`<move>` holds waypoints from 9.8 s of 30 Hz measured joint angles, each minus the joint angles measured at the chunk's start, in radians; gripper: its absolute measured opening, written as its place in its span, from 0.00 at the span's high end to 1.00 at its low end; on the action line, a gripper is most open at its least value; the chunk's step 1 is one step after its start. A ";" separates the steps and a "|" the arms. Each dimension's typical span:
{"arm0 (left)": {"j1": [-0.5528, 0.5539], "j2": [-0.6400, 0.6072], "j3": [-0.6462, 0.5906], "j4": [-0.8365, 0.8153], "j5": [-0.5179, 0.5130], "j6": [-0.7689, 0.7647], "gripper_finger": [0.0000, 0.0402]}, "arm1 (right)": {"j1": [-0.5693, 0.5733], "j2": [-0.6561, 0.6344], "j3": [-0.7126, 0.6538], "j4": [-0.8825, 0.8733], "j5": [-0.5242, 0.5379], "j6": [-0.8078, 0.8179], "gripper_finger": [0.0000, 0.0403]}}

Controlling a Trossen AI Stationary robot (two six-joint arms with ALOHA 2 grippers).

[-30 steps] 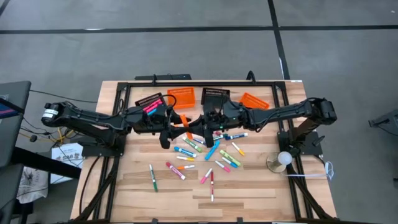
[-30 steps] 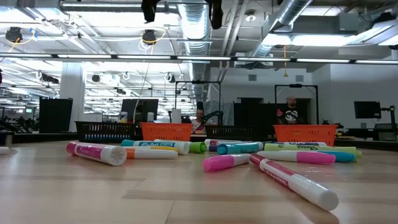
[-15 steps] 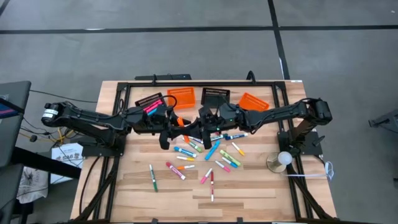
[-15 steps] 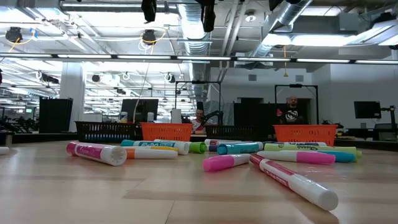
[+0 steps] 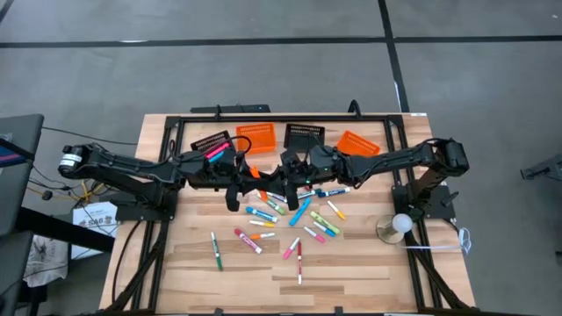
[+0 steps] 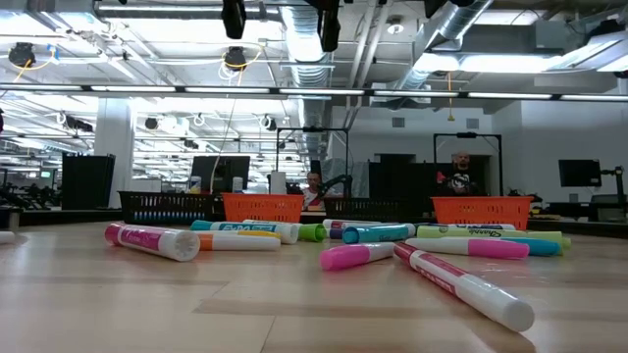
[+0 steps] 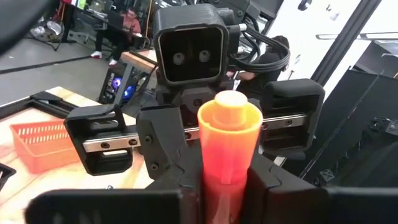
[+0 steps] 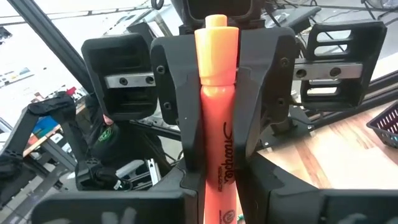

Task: Pick & Place Markers
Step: Put the orange highlighter pen into the left black bin, then put the blue highlighter pen into the left black bin

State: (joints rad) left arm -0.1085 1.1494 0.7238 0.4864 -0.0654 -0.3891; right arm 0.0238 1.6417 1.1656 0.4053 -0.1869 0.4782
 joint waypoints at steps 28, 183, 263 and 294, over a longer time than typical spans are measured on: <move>0.153 -0.208 0.000 -0.534 -0.079 0.055 0.86 | -0.063 -0.003 0.000 -0.211 -0.326 -0.075 0.62; 0.456 -0.482 0.119 -0.967 0.017 0.088 0.56 | -0.269 -1.015 -0.717 -0.630 -0.262 -0.241 0.69; -0.065 -0.586 -0.331 -0.365 -0.041 0.102 0.56 | 0.005 -1.108 -0.717 -0.668 0.034 -0.130 0.70; -0.187 -0.466 -0.413 -0.163 -0.230 0.104 0.56 | -0.087 -1.147 -0.717 -0.639 0.114 -0.118 0.70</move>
State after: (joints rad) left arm -0.2958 0.6834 0.3111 0.3237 -0.2958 -0.2855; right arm -0.0635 0.4950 0.4484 -0.2336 -0.0728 0.3602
